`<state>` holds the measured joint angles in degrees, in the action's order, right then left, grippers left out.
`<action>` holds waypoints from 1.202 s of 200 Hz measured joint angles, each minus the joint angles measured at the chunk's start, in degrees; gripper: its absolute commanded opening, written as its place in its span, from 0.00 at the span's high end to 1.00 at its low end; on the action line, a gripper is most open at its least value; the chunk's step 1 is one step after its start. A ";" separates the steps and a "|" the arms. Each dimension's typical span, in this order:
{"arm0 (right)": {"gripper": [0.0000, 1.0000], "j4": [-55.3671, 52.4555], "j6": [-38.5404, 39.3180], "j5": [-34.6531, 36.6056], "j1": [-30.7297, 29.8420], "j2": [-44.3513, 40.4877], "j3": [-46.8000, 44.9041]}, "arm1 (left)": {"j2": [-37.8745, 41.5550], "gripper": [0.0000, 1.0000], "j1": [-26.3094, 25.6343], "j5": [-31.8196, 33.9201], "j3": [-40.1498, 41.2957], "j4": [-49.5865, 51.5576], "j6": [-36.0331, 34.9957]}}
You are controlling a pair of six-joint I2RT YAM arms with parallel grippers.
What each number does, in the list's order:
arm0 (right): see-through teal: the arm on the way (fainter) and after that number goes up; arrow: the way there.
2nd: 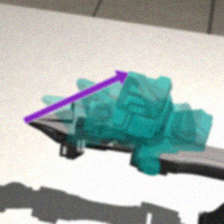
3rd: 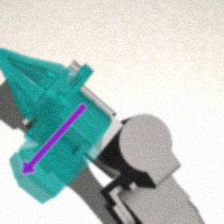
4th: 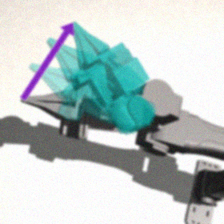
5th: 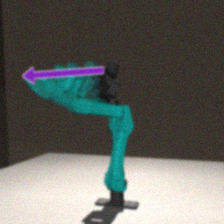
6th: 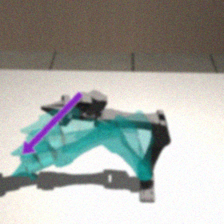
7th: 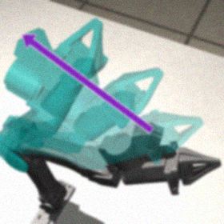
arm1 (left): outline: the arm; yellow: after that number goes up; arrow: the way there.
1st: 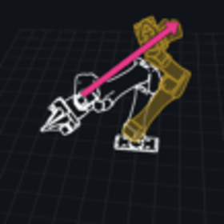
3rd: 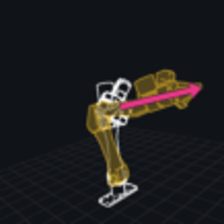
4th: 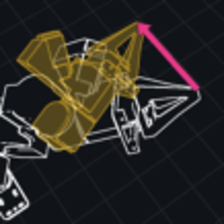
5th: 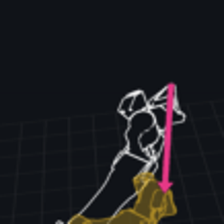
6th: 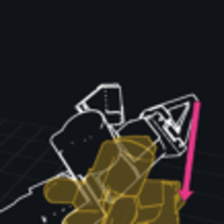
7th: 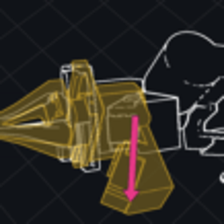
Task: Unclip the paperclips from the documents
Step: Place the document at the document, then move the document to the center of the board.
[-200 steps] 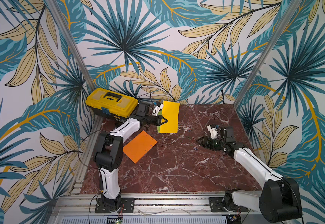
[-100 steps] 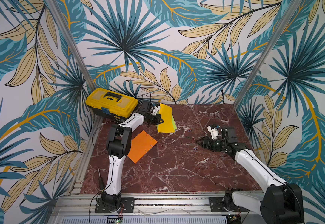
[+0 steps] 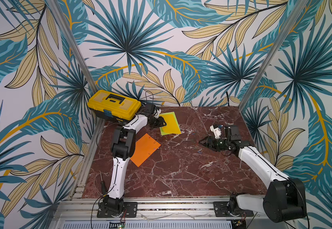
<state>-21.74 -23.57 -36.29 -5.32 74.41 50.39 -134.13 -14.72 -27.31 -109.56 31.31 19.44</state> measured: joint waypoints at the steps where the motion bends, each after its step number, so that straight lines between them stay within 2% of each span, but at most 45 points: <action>1: 0.48 0.00 0.02 -0.04 0.00 0.00 0.00 | 0.00 0.44 0.00 0.15 0.00 0.07 0.02; 38: 0.48 0.17 -0.02 -1.38 0.00 2.10 0.28 | 0.07 0.34 0.00 3.78 0.04 1.31 0.72; 86: 0.48 1.51 -0.70 -2.78 0.00 4.81 0.28 | 4.63 0.31 0.00 6.97 5.31 1.77 0.74; 132: 0.47 4.00 -2.64 -3.89 -0.02 5.88 0.28 | 17.20 0.31 0.00 9.05 16.63 2.05 1.18; 182: 0.40 5.55 -3.52 -4.72 -1.14 5.97 0.28 | 30.16 0.31 0.00 14.67 31.98 1.99 3.93; 214: 0.39 6.95 -3.65 -5.18 -2.47 5.97 0.26 | 34.29 0.30 -0.09 17.62 39.95 2.27 6.95; 240: 0.39 8.85 -3.67 -5.57 -3.06 6.12 0.11 | 34.80 0.27 -0.07 20.61 42.77 2.86 8.35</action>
<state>-12.88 -27.24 -41.87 -8.38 80.53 50.50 -99.33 -14.79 -6.70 -66.78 34.17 27.79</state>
